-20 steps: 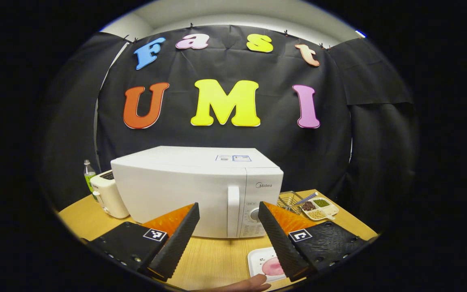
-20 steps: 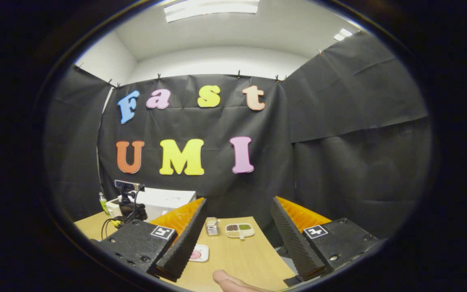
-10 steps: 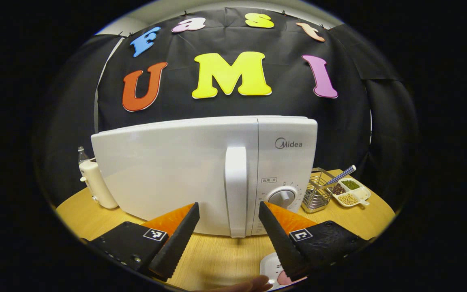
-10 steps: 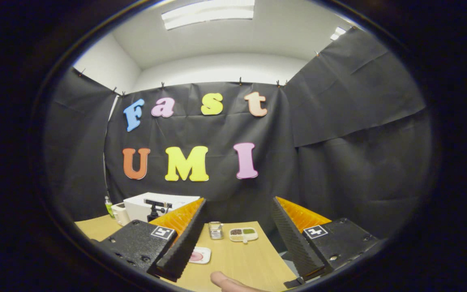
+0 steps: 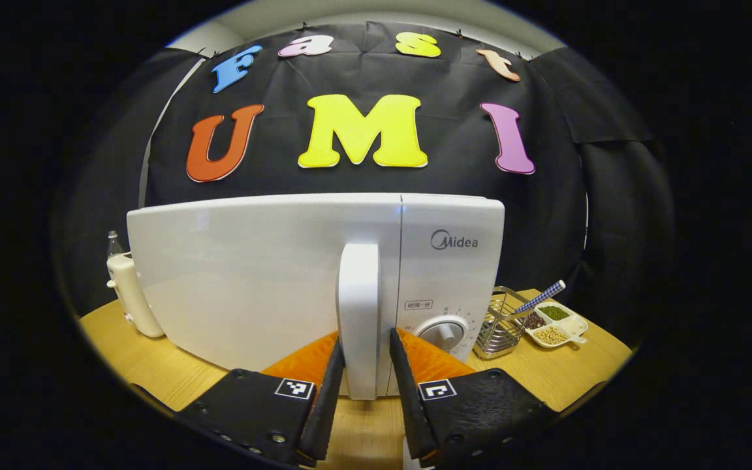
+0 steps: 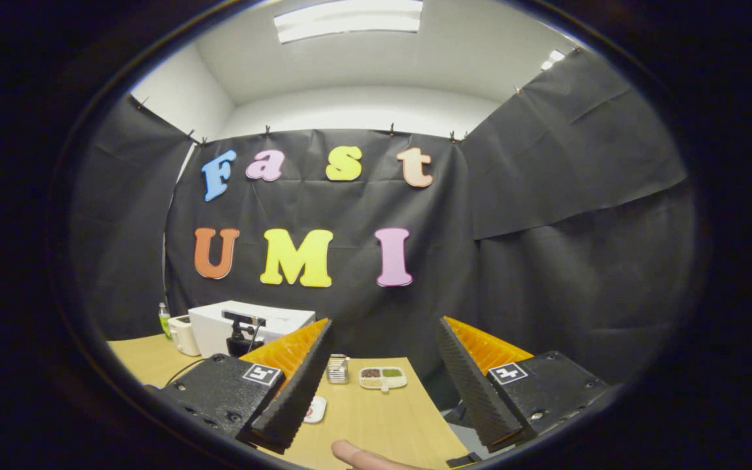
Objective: Open the microwave oven with the left hand, put the food in, and close the microwave oven.
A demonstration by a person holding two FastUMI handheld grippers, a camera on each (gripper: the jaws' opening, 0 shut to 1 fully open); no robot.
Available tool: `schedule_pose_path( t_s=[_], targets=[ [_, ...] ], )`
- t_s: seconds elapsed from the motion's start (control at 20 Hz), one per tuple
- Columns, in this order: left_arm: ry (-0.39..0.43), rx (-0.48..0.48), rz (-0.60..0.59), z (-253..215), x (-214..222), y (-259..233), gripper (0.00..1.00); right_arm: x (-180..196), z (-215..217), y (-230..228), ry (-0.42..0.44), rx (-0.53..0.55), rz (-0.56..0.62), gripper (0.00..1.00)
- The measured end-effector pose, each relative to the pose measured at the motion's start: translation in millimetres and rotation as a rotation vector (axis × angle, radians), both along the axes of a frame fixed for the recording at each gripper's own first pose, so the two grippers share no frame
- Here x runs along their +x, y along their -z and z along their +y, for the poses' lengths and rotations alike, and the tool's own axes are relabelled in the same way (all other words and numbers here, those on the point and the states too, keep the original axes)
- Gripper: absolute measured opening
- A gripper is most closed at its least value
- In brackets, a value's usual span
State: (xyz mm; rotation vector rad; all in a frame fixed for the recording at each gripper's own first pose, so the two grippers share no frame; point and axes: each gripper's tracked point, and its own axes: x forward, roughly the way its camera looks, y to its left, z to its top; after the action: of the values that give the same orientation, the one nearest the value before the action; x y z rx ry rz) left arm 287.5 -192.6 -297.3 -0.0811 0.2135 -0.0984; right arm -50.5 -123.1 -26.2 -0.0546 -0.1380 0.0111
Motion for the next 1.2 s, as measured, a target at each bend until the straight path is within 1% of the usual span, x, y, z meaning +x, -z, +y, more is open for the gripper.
schedule_pose_path(
  t_s=[0.05, 0.1, 0.15, 0.2, 0.25, 0.4, 0.45, 0.5, 0.7, 0.9, 1.1, 1.2],
  targets=[
    [-0.02, -0.009, 0.001, 6, 7, 1, 0.38, 2, -1, 3, 0.003, 0.0, 0.009, 1.0],
    [-0.027, -0.007, 0.013, 5, 0, 0, 0.2, 5, -3, 5, 0.01, -0.001, 0.018, 1.0],
    [-0.03, 0.001, 0.017, 6, 0, -1, 0.11, 8, -5, 8, 0.018, -0.004, 0.027, 1.0],
    [-0.028, 0.012, 0.02, 7, 2, 1, 0.11, 9, -7, 12, 0.025, -0.005, 0.038, 1.0],
    [-0.019, 0.019, 0.031, 8, 2, 5, 0.04, 10, -9, 14, 0.029, -0.002, 0.047, 1.0],
    [0.021, 0.015, 0.053, 7, -11, 7, 0.05, 9, -10, 19, 0.026, 0.011, 0.068, 1.0],
    [0.015, 0.014, 0.017, 10, -18, -2, 0.05, 9, -10, 19, 0.024, 0.015, 0.07, 0.92],
    [0.024, 0.028, 0.025, 13, -23, 1, 0.05, 7, -9, 19, 0.021, 0.02, 0.072, 1.0],
    [0.068, -0.016, 0.019, 27, -67, -1, 0.05, 0, 0, 25, 0.007, 0.023, 0.083, 1.0],
    [0.11, -0.014, 0.01, 51, -106, -2, 0.04, -7, 14, 33, -0.004, 0.015, 0.096, 1.0],
    [0.124, -0.003, 0.019, 80, -140, -1, 0.04, -12, 33, 41, -0.032, 0.005, 0.109, 1.0],
    [0.118, 0.002, 0.027, 98, -157, -1, 0.04, -14, 44, 46, -0.054, 0.005, 0.119, 1.0]
  ],
)
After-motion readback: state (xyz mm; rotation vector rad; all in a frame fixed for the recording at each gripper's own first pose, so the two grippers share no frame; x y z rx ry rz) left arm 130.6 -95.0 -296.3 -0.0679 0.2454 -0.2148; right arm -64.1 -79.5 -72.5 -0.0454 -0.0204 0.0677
